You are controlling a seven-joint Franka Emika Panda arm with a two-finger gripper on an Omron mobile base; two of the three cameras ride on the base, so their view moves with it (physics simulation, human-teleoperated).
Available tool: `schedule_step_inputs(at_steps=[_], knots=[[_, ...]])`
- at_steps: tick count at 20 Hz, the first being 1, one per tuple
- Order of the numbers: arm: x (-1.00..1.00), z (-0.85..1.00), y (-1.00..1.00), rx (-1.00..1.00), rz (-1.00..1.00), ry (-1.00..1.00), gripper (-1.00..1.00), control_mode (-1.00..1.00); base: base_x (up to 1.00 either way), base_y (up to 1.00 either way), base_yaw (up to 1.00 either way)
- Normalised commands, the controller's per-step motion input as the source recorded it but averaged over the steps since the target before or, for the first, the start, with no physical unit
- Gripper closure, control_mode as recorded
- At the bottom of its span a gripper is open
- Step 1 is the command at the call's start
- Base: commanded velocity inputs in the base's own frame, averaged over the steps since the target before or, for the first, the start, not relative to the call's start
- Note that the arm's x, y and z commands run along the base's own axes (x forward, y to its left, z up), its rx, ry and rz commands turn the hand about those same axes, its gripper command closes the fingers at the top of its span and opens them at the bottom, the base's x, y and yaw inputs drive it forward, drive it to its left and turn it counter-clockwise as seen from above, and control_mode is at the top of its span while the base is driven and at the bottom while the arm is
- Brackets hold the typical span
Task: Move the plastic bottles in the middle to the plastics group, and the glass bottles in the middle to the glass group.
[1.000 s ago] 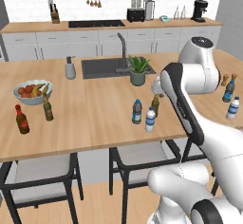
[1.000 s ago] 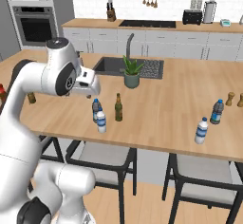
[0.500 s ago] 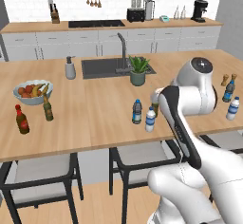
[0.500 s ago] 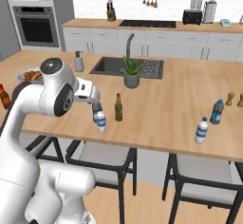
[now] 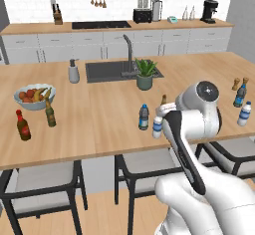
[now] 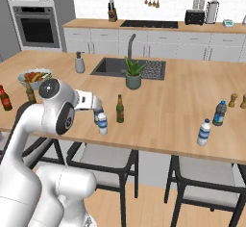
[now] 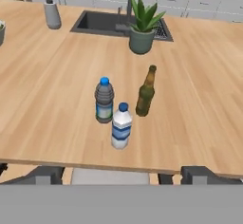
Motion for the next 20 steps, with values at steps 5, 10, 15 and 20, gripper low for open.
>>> schedule_step_inputs(at_steps=[5,10,15,20], knots=[[0.32,-0.06,0.0,-0.02,0.0,0.0,-1.0,-1.0,0.0,0.0,0.0],[0.3,0.0,0.0,0.0,0.0,0.01,-1.0,-1.0,0.0,0.0,0.0],[0.0,-0.13,0.0,0.0,0.0,0.08,-1.0,-1.0,0.0,0.0,0.0],[0.0,-0.38,0.0,0.0,0.0,0.04,-1.0,-1.0,0.0,0.0,0.0]])
